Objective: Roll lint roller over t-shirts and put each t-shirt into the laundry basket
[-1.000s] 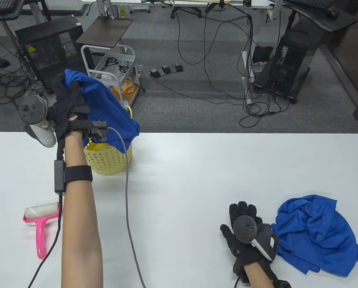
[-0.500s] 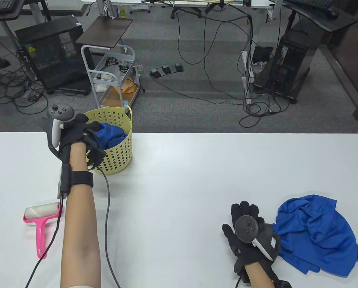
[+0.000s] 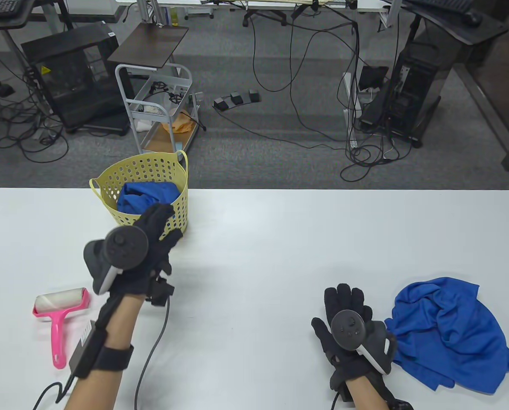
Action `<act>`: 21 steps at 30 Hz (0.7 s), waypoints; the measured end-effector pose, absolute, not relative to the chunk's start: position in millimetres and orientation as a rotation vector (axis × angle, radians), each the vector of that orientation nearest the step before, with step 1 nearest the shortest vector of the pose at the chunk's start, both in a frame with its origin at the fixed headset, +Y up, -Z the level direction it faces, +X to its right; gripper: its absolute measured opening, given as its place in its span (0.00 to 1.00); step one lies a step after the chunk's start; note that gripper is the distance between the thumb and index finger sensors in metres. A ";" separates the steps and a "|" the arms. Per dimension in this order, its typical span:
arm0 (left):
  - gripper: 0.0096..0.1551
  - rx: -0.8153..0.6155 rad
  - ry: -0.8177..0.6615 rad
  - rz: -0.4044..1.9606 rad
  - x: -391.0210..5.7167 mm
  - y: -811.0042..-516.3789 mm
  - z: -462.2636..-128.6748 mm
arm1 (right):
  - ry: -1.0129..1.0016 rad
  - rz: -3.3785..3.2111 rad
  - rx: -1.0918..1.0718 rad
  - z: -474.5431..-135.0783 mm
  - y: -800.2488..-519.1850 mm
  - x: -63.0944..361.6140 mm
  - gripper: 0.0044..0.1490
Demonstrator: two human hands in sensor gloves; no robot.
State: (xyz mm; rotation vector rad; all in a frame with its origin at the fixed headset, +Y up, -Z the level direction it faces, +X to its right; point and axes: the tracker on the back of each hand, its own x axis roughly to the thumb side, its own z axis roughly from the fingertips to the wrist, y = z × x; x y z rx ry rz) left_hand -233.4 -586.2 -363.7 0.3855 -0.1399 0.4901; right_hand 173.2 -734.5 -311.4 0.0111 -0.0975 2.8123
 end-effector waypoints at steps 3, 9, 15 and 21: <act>0.41 0.351 -0.140 0.428 -218.9 -609.0 -334.8 | -0.114 2.817 0.023 -310.6 -733.8 171.0 0.46; 0.49 0.290 -0.122 0.307 -194.1 -667.9 -296.4 | -0.183 2.798 0.037 -306.2 -726.9 166.7 0.45; 0.53 0.206 -0.126 0.209 -182.2 -713.8 -296.6 | -0.208 2.791 -0.013 -306.6 -726.2 172.7 0.46; 0.53 0.164 -0.109 0.219 -181.0 -724.3 -299.6 | -0.178 2.761 -0.276 -316.1 -721.5 213.7 0.47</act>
